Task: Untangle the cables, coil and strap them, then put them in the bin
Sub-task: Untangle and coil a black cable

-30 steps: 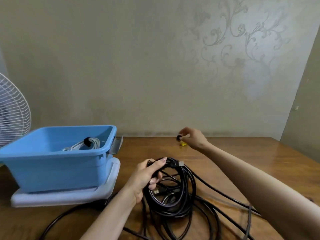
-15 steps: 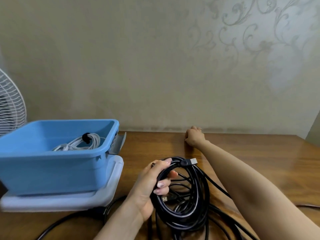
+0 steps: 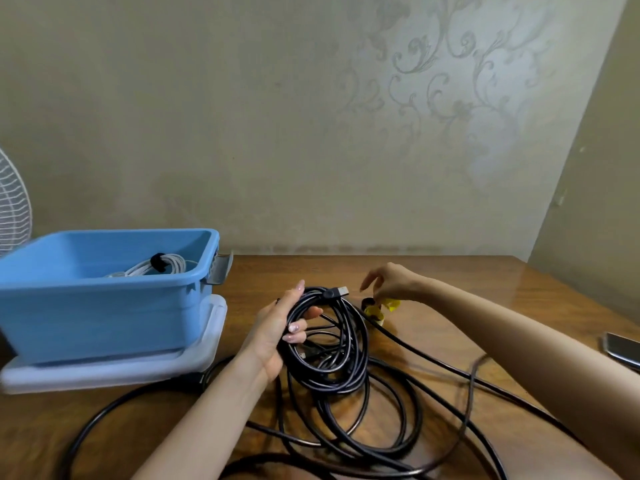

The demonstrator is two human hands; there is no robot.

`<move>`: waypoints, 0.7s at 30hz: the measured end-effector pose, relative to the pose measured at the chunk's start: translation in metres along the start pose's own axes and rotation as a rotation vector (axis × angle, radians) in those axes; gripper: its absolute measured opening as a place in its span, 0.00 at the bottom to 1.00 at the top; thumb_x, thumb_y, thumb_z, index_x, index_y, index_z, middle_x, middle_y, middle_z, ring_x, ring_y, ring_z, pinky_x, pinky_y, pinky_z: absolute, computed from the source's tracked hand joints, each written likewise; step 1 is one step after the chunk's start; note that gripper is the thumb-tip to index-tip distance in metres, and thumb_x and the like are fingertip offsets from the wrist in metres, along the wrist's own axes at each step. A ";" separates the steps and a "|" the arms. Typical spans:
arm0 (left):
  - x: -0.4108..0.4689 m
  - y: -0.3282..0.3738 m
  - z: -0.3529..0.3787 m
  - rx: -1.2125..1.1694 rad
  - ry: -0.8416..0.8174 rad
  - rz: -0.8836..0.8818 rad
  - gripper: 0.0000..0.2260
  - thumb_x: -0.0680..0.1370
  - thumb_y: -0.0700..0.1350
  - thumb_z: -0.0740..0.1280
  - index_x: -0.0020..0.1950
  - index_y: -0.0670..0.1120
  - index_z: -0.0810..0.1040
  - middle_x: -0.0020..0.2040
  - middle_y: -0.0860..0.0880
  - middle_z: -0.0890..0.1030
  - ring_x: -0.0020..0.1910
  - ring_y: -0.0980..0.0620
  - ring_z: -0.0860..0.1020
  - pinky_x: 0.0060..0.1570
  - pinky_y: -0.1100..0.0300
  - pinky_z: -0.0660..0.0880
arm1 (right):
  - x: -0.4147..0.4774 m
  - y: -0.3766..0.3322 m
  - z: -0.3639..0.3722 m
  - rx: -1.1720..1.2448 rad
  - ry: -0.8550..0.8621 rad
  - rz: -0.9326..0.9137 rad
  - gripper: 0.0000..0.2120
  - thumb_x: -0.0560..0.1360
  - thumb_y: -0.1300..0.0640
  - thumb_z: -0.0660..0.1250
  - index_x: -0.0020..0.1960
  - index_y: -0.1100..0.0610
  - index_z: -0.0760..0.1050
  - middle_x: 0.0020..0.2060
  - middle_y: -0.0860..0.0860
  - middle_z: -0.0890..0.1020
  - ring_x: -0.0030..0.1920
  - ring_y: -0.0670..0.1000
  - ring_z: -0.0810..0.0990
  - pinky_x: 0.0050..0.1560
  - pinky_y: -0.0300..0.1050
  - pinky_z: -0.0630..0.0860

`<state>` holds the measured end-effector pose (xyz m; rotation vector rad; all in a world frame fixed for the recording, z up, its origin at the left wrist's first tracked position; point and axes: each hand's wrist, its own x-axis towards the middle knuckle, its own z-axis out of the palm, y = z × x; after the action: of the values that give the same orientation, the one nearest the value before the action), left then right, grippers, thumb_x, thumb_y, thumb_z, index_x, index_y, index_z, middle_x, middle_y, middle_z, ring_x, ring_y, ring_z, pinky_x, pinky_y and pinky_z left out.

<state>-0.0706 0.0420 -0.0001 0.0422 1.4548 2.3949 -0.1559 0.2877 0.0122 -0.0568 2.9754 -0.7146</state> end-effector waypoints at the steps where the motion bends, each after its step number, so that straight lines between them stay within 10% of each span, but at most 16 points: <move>1: -0.003 0.000 0.000 -0.008 0.007 0.005 0.11 0.77 0.49 0.66 0.48 0.41 0.74 0.33 0.45 0.80 0.19 0.61 0.63 0.18 0.72 0.58 | -0.007 0.003 -0.002 0.032 0.003 0.009 0.13 0.73 0.68 0.66 0.56 0.59 0.77 0.40 0.49 0.78 0.39 0.45 0.78 0.38 0.35 0.74; 7: -0.006 0.001 -0.002 -0.015 -0.016 0.007 0.12 0.78 0.48 0.65 0.49 0.39 0.73 0.33 0.46 0.81 0.18 0.60 0.63 0.17 0.72 0.58 | -0.029 0.020 -0.001 -0.044 -0.030 0.025 0.11 0.75 0.56 0.70 0.56 0.58 0.78 0.48 0.49 0.78 0.49 0.48 0.77 0.44 0.36 0.73; 11: -0.005 0.002 -0.001 0.018 -0.060 0.029 0.11 0.79 0.48 0.63 0.51 0.40 0.71 0.35 0.46 0.81 0.19 0.60 0.63 0.17 0.71 0.58 | -0.025 0.027 0.012 -0.057 0.331 -0.059 0.09 0.75 0.66 0.66 0.51 0.56 0.81 0.49 0.53 0.83 0.44 0.46 0.77 0.44 0.38 0.74; 16: -0.008 0.006 -0.002 -0.057 -0.141 -0.017 0.09 0.78 0.46 0.63 0.48 0.40 0.71 0.31 0.47 0.79 0.18 0.60 0.62 0.16 0.71 0.57 | -0.009 0.028 0.027 -0.249 0.162 -0.059 0.12 0.75 0.68 0.64 0.53 0.58 0.81 0.52 0.52 0.80 0.50 0.51 0.78 0.47 0.39 0.74; 21: -0.013 0.016 -0.002 -0.126 -0.212 0.067 0.08 0.73 0.46 0.64 0.45 0.41 0.72 0.34 0.47 0.79 0.20 0.60 0.63 0.17 0.72 0.59 | -0.009 0.022 0.018 0.059 0.312 -0.007 0.04 0.76 0.62 0.68 0.43 0.57 0.74 0.40 0.54 0.83 0.34 0.47 0.79 0.33 0.35 0.73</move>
<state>-0.0634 0.0300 0.0146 0.3096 1.2230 2.4446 -0.1460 0.3001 -0.0130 0.0531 3.2451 -0.8859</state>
